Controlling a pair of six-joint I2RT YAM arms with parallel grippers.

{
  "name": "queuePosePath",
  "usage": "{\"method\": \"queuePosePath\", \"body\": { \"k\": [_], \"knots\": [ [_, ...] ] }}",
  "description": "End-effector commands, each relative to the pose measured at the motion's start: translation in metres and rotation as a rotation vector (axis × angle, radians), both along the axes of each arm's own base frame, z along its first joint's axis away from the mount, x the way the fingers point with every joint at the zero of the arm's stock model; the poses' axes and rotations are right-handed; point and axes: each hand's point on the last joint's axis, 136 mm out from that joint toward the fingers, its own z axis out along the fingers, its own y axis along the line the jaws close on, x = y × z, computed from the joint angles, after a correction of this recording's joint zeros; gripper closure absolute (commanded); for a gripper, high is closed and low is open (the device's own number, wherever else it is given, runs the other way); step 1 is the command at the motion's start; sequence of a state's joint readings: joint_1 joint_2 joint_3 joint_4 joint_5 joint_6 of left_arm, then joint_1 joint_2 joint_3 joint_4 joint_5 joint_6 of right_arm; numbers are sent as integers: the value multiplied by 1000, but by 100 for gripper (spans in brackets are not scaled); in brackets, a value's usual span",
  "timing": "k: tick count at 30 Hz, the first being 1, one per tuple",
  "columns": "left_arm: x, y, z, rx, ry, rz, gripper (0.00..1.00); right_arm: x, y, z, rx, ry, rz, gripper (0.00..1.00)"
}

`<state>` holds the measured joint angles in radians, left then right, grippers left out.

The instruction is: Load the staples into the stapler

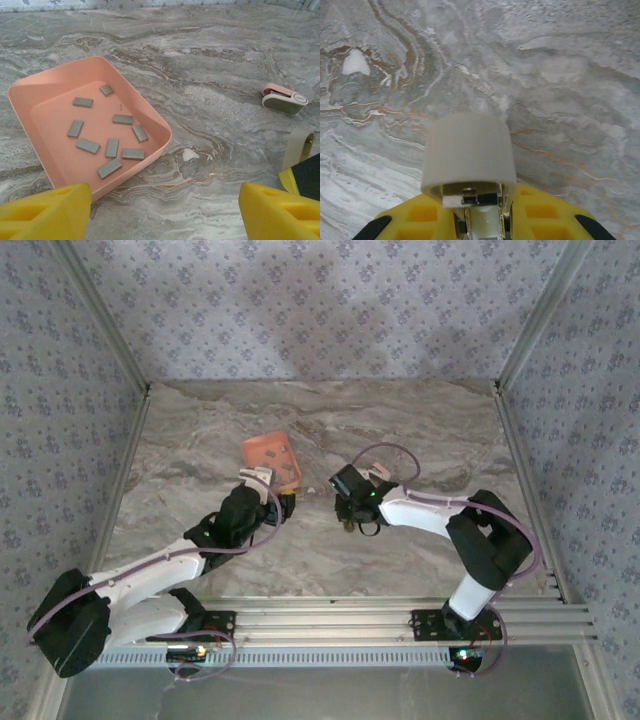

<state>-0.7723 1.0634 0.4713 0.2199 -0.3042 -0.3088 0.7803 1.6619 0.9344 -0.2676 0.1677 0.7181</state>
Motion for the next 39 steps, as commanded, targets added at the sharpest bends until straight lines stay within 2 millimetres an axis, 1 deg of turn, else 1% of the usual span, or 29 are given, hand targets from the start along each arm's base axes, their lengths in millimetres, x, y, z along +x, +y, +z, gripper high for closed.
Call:
{"method": "queuePosePath", "body": {
  "k": [1, 5, 7, 10, 14, 18, 21, 24, 27, 28, 33, 35, 38, 39],
  "knots": [
    [4, 0, 4, -4, -5, 14, 23, -2, 4, -2, -10, 26, -8, 76],
    [5, -1, 2, 6, -2, 11, 23, -7, 5, -8, -18, 68, 6, 72],
    [5, -1, 1, 9, -3, 10, 23, -7, 5, -7, -19, 68, 7, 66],
    [5, -2, 1, 15, -3, 4, 23, -7, 5, 0, -20, 58, 18, 53],
    [5, -1, 1, 20, -1, 5, 23, -16, 0, 18, -7, 58, 35, 44],
    [5, -2, 1, 20, -1, 2, 23, -13, -18, 43, 16, 19, 16, 39],
    [5, -3, 1, 17, -1, -1, 23, -4, -39, 51, 21, 20, -2, 34],
    [5, -3, 0, 17, 1, -4, 23, 6, -60, 50, -17, 33, 27, 29],
    [4, -2, 0, 23, 4, -6, 23, 14, -79, 43, -86, 55, 100, 22],
    [4, -2, 0, 23, 4, -6, 23, 16, -82, 41, -97, 61, 134, 20],
    [3, -3, -2, 32, 8, -16, 22, 29, -83, 36, -172, 53, 343, 17],
    [3, -3, -3, 27, 13, -15, 22, 36, -86, 33, -236, 36, 382, 17],
    [3, -2, -6, 22, 18, -11, 22, 44, -84, 30, -279, 9, 456, 17],
    [3, -2, -8, 23, 20, -10, 22, 46, -80, 29, -277, 9, 485, 17]
  ]
}}
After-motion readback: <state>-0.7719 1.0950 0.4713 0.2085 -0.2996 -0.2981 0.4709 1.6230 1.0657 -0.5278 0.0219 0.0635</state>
